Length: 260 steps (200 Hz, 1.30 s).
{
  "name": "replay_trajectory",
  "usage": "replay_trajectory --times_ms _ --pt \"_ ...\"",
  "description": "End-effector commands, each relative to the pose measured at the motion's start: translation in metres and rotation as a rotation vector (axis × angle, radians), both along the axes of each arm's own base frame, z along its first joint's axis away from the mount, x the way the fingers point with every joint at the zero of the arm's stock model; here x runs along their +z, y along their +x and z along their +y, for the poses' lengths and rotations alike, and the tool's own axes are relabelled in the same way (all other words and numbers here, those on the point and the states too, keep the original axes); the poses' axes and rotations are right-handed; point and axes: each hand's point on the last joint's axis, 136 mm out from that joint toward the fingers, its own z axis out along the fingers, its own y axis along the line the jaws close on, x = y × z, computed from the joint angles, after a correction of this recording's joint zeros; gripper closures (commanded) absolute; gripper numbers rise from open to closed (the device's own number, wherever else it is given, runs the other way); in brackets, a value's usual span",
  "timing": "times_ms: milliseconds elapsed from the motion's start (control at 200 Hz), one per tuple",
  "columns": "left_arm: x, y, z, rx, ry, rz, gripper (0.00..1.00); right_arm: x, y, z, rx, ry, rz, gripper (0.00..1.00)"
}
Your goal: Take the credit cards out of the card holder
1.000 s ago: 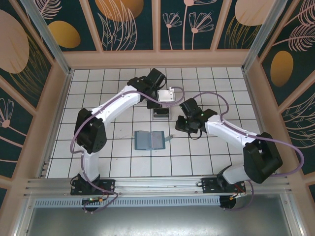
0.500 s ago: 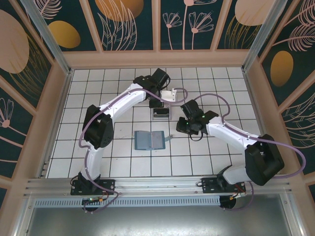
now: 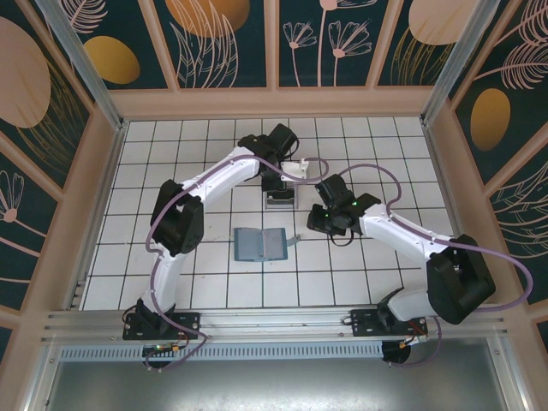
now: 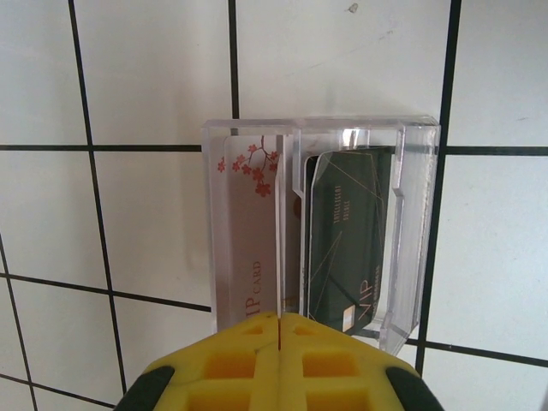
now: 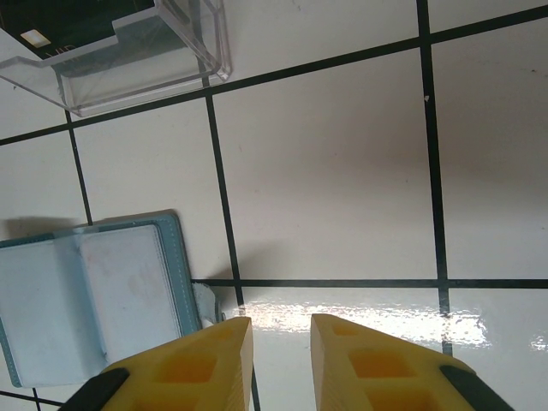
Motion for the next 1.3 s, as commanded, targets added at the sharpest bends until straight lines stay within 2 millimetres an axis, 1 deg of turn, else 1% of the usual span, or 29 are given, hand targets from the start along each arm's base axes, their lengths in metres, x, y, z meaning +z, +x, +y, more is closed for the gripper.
replay_trajectory --times_ms 0,115,135,205,350,540,616,761,866,946,1116,1231,1296 --pt "-0.005 0.004 -0.003 -0.012 0.020 -0.008 0.90 0.002 0.000 -0.002 -0.015 0.014 -0.011 0.75" --pt "-0.008 0.007 -0.002 0.000 0.032 -0.014 0.83 0.003 0.000 -0.002 -0.016 0.016 -0.011 0.75" --pt "-0.005 0.013 -0.006 0.002 0.016 -0.037 0.82 0.003 0.000 -0.002 -0.015 0.017 -0.011 0.75" --pt "-0.006 0.015 -0.007 0.007 0.015 -0.045 0.79 0.004 0.000 -0.002 -0.016 0.020 -0.013 0.75" --pt "-0.007 0.018 -0.006 0.022 0.017 -0.057 0.77 0.005 0.000 -0.002 -0.016 0.024 -0.015 0.75" --pt "-0.001 0.020 -0.007 0.033 0.001 -0.073 0.76 0.004 0.000 0.001 -0.009 0.037 -0.013 0.75" --pt "0.004 0.022 -0.008 0.048 -0.013 -0.087 0.77 0.004 0.000 0.003 -0.007 0.044 -0.012 0.75" --pt "0.014 0.033 -0.006 0.139 -0.056 -0.145 0.78 0.002 0.000 0.006 0.005 0.051 -0.003 0.75" --pt "0.023 0.034 -0.007 0.201 -0.118 -0.173 0.78 -0.001 0.000 0.010 0.021 0.058 0.008 0.75" --pt "0.030 0.035 -0.003 0.264 -0.157 -0.191 0.78 -0.002 0.000 0.014 0.032 0.064 0.015 0.75" --pt "0.045 0.027 0.005 0.397 -0.261 -0.195 0.77 -0.009 -0.001 0.019 0.051 0.070 0.033 0.75" --pt "0.061 0.022 0.009 0.492 -0.373 -0.205 0.78 -0.014 -0.002 0.024 0.067 0.071 0.049 0.75" --pt "0.066 0.017 0.011 0.541 -0.428 -0.189 0.78 -0.017 -0.004 0.027 0.078 0.068 0.059 0.75"
